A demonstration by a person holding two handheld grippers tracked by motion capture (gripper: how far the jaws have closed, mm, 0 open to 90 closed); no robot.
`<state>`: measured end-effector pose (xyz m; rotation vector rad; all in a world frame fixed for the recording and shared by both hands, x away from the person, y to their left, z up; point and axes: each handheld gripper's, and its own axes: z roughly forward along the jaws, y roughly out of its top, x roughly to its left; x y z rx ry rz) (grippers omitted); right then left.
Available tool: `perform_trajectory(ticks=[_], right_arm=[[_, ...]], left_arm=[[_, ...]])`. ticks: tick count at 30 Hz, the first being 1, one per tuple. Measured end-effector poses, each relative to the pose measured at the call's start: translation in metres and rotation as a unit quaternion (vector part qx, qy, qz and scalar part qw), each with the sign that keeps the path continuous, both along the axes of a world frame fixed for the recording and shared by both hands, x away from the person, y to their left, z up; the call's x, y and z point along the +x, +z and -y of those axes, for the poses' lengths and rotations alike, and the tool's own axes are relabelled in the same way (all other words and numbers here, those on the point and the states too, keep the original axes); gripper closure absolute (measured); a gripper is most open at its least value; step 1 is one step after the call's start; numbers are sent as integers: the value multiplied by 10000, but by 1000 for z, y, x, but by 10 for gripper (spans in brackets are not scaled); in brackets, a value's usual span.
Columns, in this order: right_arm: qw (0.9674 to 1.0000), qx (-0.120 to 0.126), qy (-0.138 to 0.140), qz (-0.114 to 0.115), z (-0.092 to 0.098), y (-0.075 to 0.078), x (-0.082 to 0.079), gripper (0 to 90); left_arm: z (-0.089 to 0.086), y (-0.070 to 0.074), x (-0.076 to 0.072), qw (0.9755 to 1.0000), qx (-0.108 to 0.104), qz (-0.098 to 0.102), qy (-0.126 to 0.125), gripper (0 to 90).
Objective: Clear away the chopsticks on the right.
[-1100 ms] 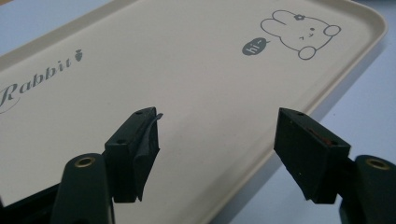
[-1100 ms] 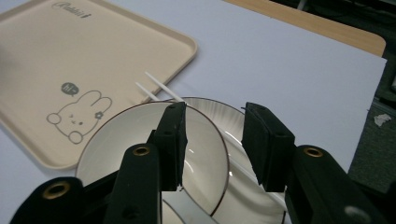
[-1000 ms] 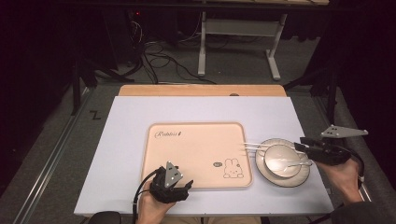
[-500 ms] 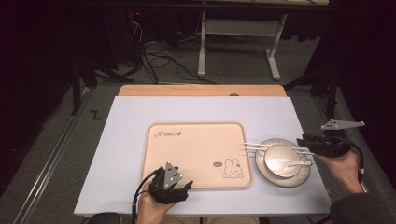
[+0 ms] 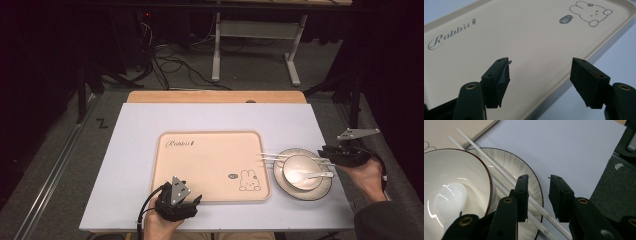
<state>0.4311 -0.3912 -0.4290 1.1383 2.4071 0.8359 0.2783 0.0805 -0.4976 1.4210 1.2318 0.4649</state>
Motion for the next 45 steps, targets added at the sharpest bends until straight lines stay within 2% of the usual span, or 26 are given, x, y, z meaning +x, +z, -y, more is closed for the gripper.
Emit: perform_trajectory(ticks=[7,14,21,27,29,45], right_arm=[[9995,-175,228,-159,0,-12,6,740],[9983,-177,487,-251,-2,-14,10,748],[9971,-169,637,-376,-5,-19,14,748],[9964,-228,721,-395,-6,-21,15,748],[9962,-232,682,-485,-6,-23,16,748],[9953,-237,782,-521,-2,-24,14,772]], left_arm=[[-5,-2,-4,9999,11,-24,152,324],[-7,-4,-6,9997,54,-63,225,323],[-8,-3,-9,9997,12,17,233,316],[-7,-4,-9,9997,-7,23,236,316],[-7,-3,-10,9997,-8,69,227,318],[-3,-3,-12,9998,21,105,163,320]])
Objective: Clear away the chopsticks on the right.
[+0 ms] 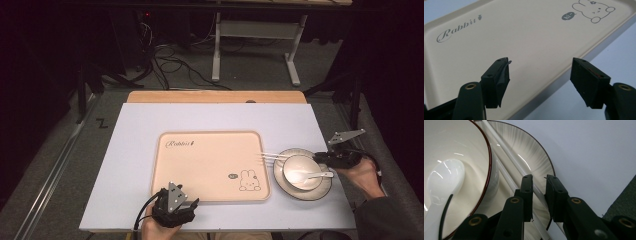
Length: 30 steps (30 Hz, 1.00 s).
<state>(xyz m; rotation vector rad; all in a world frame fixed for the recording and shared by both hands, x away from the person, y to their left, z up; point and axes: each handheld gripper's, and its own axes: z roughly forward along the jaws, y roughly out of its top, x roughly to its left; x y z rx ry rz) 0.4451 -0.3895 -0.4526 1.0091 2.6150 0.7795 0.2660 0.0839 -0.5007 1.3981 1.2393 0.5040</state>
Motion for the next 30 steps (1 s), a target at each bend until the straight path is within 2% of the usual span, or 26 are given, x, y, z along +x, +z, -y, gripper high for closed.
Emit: perform_trajectory(ticks=[14,21,30], right_arm=[[10000,1,33,-6,0,-3,2,781],[9999,-78,108,-30,-2,-4,4,789],[9998,-106,162,3,-1,-5,4,843]], left_arm=[[1,0,0,10000,21,2,-9,318],[1,0,0,10000,21,11,-16,318],[1,-1,0,10000,3,14,-11,318]])
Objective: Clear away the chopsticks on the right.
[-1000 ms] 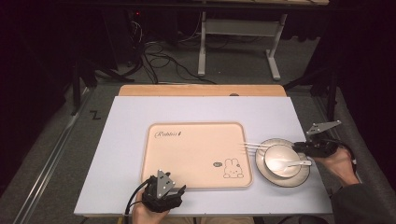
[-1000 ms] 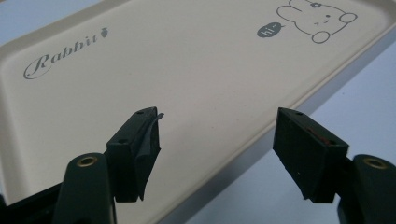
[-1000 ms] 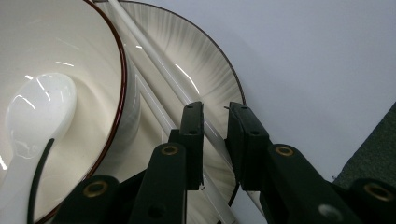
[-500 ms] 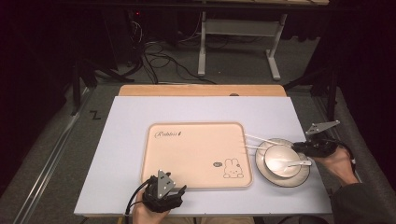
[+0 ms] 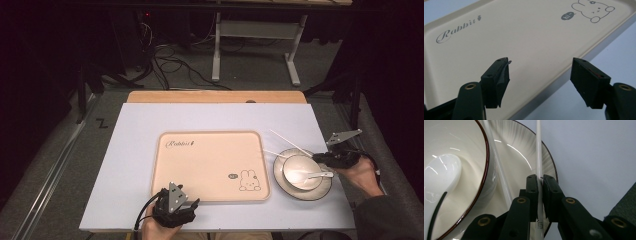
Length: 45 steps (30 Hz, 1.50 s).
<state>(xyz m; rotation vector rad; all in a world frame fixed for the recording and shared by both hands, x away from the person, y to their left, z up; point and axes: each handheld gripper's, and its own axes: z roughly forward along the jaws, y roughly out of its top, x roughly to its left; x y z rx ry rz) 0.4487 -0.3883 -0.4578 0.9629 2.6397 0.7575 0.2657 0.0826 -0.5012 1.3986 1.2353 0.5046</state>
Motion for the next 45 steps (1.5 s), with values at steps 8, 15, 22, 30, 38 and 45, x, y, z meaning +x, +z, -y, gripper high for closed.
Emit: perform_trajectory(ticks=[8,15,22,30,38,45], right_arm=[[10000,-21,7,47,-1,0,-2,852],[9998,23,-108,194,-1,6,-5,854],[9988,8,-252,420,-3,21,-13,854],[9973,-4,-440,588,-7,38,-25,854],[9942,199,-635,848,-14,56,-49,854],[9933,354,-709,842,-31,65,-73,854]], left_arm=[[0,0,0,10000,6,-1,-2,320],[0,-1,2,10000,53,-11,-10,323],[2,1,5,10000,35,-19,-35,330],[1,7,15,9998,-3,-49,-179,326],[-1,8,26,9989,-200,-193,-384,313],[10,6,35,9974,-149,-402,-587,302]])
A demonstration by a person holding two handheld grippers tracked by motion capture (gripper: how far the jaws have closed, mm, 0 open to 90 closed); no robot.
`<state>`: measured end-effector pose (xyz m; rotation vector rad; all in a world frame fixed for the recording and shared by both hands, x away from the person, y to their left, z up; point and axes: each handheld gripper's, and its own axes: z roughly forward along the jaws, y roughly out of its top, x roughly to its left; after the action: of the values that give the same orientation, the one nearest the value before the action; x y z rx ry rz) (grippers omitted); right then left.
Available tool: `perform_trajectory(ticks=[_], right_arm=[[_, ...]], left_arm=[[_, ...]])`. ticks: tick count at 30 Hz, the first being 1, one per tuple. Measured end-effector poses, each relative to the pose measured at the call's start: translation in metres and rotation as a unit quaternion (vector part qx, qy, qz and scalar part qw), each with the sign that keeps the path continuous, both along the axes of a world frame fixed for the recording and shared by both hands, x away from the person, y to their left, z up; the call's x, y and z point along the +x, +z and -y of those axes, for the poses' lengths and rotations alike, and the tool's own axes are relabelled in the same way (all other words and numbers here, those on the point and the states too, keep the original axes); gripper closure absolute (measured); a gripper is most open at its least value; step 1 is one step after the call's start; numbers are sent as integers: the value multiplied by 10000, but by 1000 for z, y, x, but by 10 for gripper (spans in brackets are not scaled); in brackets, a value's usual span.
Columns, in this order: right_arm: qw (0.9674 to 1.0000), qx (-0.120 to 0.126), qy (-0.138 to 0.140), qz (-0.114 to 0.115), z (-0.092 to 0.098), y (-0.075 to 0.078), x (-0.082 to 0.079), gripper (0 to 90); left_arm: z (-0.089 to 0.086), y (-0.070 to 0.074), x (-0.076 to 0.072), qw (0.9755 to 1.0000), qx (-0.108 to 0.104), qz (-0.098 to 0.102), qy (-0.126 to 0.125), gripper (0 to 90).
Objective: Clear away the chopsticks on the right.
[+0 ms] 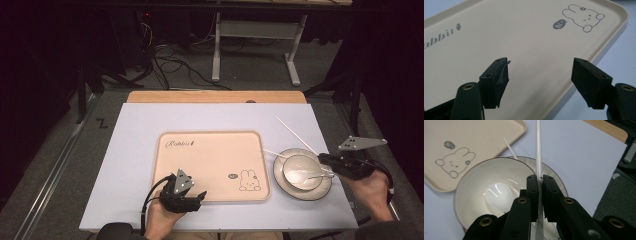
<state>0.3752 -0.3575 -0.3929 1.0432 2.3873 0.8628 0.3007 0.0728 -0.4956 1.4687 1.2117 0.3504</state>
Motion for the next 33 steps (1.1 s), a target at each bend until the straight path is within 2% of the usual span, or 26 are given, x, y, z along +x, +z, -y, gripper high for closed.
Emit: perform_trajectory(ticks=[6,12,14,19,23,28,33], right_arm=[[9998,-136,77,-78,-22,1,-22,855],[9998,-52,88,-145,-37,-2,-39,855],[9998,40,71,-172,-41,-4,-43,854],[9996,41,85,-275,-53,-10,-53,854],[9994,84,94,-314,-62,-16,-59,854],[9992,13,83,-393,-74,-24,-63,854],[9988,-15,100,-480,-83,-31,-63,854]], left_arm=[[6,0,8,9999,-102,-104,6,301],[9,0,14,9998,-155,-110,-1,303],[13,-1,17,9998,-143,-96,-74,307],[22,-2,20,9997,-96,-40,-224,310],[25,-1,23,9996,-112,-21,-269,311],[26,-1,24,9995,-93,-19,-304,312],[28,-1,25,9994,-57,0,-342,314]])
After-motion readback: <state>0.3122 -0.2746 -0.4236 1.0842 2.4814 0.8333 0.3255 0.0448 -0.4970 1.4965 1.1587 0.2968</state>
